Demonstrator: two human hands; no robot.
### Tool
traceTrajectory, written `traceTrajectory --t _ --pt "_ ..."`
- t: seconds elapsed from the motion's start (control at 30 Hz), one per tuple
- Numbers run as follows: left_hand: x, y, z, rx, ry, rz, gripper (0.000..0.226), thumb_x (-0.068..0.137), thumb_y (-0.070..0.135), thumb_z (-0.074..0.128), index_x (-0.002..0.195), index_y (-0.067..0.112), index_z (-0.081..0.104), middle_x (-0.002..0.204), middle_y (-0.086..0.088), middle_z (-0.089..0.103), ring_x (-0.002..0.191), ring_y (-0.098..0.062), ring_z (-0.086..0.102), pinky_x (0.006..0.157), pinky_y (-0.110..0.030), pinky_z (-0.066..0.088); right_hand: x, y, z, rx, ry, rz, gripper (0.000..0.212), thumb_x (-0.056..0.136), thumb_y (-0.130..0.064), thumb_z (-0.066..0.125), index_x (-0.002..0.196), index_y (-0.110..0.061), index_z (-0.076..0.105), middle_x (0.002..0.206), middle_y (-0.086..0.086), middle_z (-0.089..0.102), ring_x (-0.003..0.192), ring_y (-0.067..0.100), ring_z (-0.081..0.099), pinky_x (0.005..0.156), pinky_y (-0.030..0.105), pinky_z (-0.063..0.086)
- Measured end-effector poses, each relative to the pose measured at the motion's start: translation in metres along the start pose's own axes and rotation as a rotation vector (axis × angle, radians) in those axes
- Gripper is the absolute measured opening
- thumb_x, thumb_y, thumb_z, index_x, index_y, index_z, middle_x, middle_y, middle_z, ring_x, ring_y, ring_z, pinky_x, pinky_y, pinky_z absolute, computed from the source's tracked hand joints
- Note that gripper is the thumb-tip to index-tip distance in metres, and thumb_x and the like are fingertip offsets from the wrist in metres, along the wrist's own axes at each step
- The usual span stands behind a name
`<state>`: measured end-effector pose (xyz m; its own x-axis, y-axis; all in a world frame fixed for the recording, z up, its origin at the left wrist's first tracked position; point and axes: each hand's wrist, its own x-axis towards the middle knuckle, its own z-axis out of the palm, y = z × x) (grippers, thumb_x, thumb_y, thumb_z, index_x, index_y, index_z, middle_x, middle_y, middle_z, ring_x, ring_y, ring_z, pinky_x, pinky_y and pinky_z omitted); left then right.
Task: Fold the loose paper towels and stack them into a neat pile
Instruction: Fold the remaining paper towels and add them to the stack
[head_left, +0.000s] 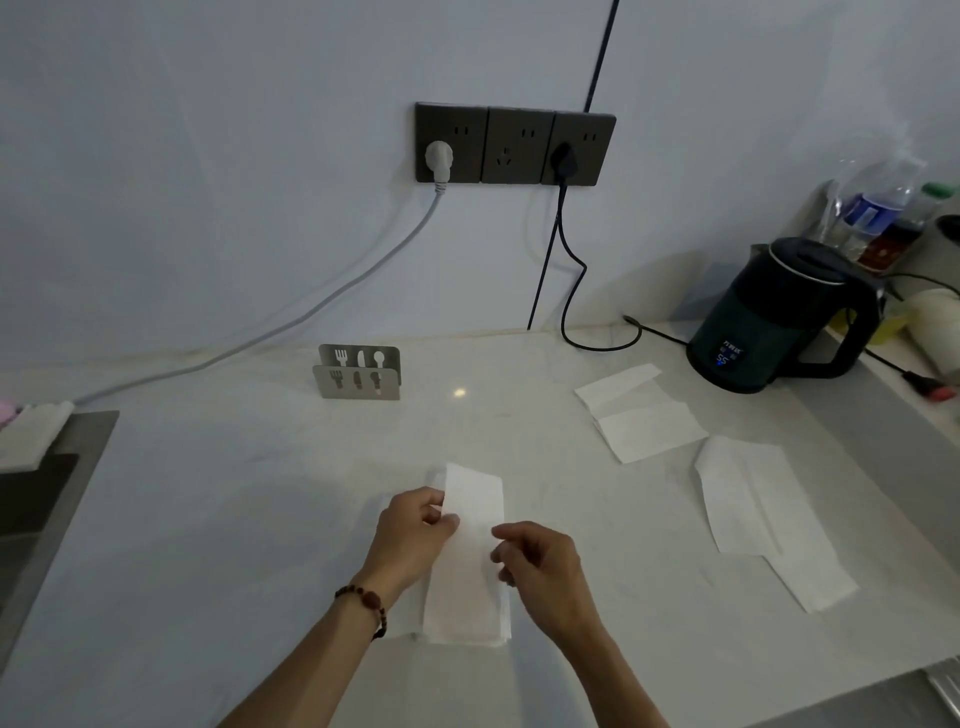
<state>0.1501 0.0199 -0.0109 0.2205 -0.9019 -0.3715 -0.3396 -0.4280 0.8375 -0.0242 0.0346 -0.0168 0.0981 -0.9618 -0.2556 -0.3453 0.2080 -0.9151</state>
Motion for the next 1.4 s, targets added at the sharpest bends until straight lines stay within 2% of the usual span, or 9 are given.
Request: traceTrajectory --t 0.2,0.4,0.57,0.67,0.77,1.03,1.13,1.23,1.4 --pt "0.003 -0.012 0.003 0.251 0.095 0.036 0.032 0.084 0.026 0.07 0.114 0.024 0.06 0.076 0.009 0.066 0.075 -0.008 0.064 0.066 -0.023 0.05 0.008 0.024 0.002 -0.511 -0.055 -0.137 0.039 0.096 -0.029 0.053 0.134 -0.033 0.05 0.104 -0.014 0.053 0.083 0.005 0.057 0.08 0.016 0.049" --pt "0.0 -0.012 0.005 0.455 0.116 0.123 0.059 0.088 0.033 0.066 0.138 0.026 0.037 0.085 0.009 0.062 0.075 -0.009 0.06 0.059 -0.017 0.044 0.009 0.029 0.004 -0.615 -0.126 -0.143 0.049 0.097 -0.035 0.047 0.145 -0.033 0.035 0.122 -0.007 0.049 0.103 0.011 0.056 0.088 0.019 0.045" --pt "-0.001 -0.026 0.003 0.643 0.081 0.307 0.057 0.09 0.035 0.062 0.141 0.027 0.039 0.139 0.005 0.041 0.126 -0.012 0.044 0.095 -0.023 0.046 0.012 0.031 0.004 -0.619 -0.129 -0.136 0.05 0.097 -0.034 0.048 0.145 -0.032 0.036 0.126 -0.007 0.049 0.105 0.012 0.056 0.091 0.021 0.045" --pt "0.003 -0.036 0.003 0.791 -0.043 0.596 0.041 0.093 0.021 0.06 0.134 0.024 0.056 0.152 0.002 0.038 0.145 -0.017 0.026 0.117 -0.035 0.027 0.014 0.034 0.006 -0.623 -0.136 -0.131 0.05 0.097 -0.035 0.047 0.145 -0.031 0.036 0.125 -0.008 0.051 0.107 0.011 0.055 0.093 0.021 0.044" --pt "0.004 -0.041 0.001 0.851 -0.185 0.648 0.044 0.099 0.014 0.047 0.143 0.023 0.046 0.157 0.003 0.03 0.148 -0.013 0.017 0.122 -0.036 0.013 0.016 0.035 0.007 -0.63 -0.15 -0.137 0.05 0.097 -0.033 0.047 0.146 -0.03 0.037 0.123 -0.006 0.052 0.106 0.012 0.056 0.092 0.021 0.045" --pt "0.013 -0.032 0.02 0.828 -0.066 0.718 0.035 0.097 0.023 0.047 0.13 0.018 0.059 0.142 -0.002 0.051 0.137 -0.021 0.041 0.115 -0.035 0.026 0.021 0.036 -0.016 -0.528 -0.068 -0.098 0.041 0.097 -0.034 0.051 0.137 -0.029 0.048 0.113 -0.013 0.054 0.091 0.005 0.056 0.083 0.014 0.045" --pt "0.023 -0.014 0.048 0.822 -0.11 0.79 0.029 0.079 0.026 0.067 0.107 0.024 0.072 0.115 0.003 0.068 0.113 -0.017 0.062 0.098 -0.032 0.047 0.039 0.044 -0.051 -0.593 0.042 -0.056 0.036 0.095 -0.032 0.054 0.13 -0.021 0.057 0.123 -0.005 0.059 0.105 0.01 0.058 0.092 0.019 0.045" --pt "0.037 0.009 0.083 0.844 -0.132 0.747 0.034 0.065 0.033 0.079 0.098 0.03 0.074 0.102 0.01 0.071 0.103 -0.01 0.067 0.088 -0.025 0.052 0.07 0.056 -0.096 -0.704 0.107 -0.026 0.034 0.092 -0.029 0.057 0.124 -0.017 0.063 0.123 0.001 0.06 0.113 0.018 0.056 0.094 0.025 0.043" --pt "0.059 0.041 0.136 0.873 -0.231 0.614 0.045 0.098 0.028 0.045 0.142 0.019 0.045 0.151 -0.002 0.039 0.144 -0.018 0.026 0.118 -0.03 0.012 0.13 0.063 -0.157 -0.79 0.18 -0.071 0.033 0.089 -0.029 0.051 0.11 -0.01 0.068 0.109 0.007 0.064 0.106 0.027 0.058 0.085 0.032 0.047"
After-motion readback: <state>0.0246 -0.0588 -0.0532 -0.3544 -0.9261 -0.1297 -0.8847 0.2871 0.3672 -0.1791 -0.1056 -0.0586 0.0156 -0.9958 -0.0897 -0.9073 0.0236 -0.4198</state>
